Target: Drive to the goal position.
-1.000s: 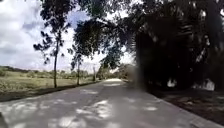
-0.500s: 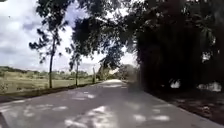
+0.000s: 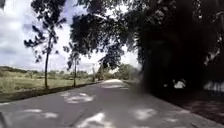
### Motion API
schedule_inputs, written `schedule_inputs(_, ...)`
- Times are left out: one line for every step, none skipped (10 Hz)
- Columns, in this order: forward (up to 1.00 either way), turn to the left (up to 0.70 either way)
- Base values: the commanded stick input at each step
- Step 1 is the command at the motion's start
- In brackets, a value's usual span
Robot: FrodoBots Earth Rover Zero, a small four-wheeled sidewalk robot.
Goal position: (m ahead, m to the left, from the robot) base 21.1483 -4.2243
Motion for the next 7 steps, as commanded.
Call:
schedule_inputs(0.69, 0.01)
schedule_inputs(0.69, 0.01)
schedule_inputs(0.69, 0.01)
schedule_inputs(0.69, 0.01)
schedule_inputs(0.69, 0.01)
schedule_inputs(0.69, 0.01)
schedule_inputs(0.69, 0.01)
